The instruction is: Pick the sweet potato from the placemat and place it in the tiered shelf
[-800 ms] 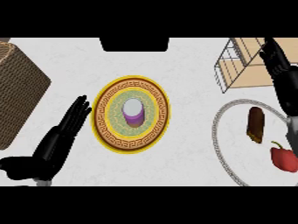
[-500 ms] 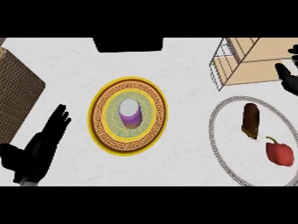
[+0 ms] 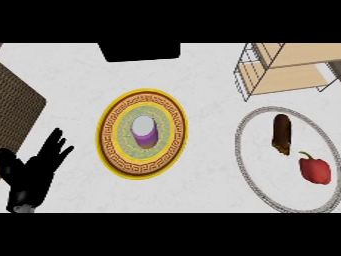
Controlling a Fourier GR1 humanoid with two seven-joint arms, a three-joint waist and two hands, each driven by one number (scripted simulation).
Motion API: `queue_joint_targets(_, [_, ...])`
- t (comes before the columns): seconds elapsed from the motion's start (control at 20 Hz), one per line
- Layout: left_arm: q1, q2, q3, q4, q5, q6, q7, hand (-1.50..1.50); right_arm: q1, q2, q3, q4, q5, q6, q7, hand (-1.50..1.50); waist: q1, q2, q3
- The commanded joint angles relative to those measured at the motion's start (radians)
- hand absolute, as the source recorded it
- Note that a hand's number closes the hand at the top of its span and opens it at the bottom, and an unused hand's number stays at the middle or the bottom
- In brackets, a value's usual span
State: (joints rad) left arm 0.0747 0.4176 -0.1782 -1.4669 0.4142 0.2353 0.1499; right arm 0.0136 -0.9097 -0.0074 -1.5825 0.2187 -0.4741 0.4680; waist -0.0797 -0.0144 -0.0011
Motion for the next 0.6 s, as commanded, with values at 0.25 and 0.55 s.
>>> queue_joint_targets(0.25, [-0.081,-0.004,0.005,0.070,-0.007,-0.003,0.090,0.00,0.188,-0.107,0.037,-0.508,-0.003,0.178,0.413,-1.50,0.033,0.006,-0.003])
queue_joint_targets(0.55, [-0.159,-0.019,-0.001,0.116,-0.008,-0.054,0.098,0.00,0.005,-0.142,0.160,-0.552,0.006,0.342,0.737,-1.50,0.089,0.020,-0.002])
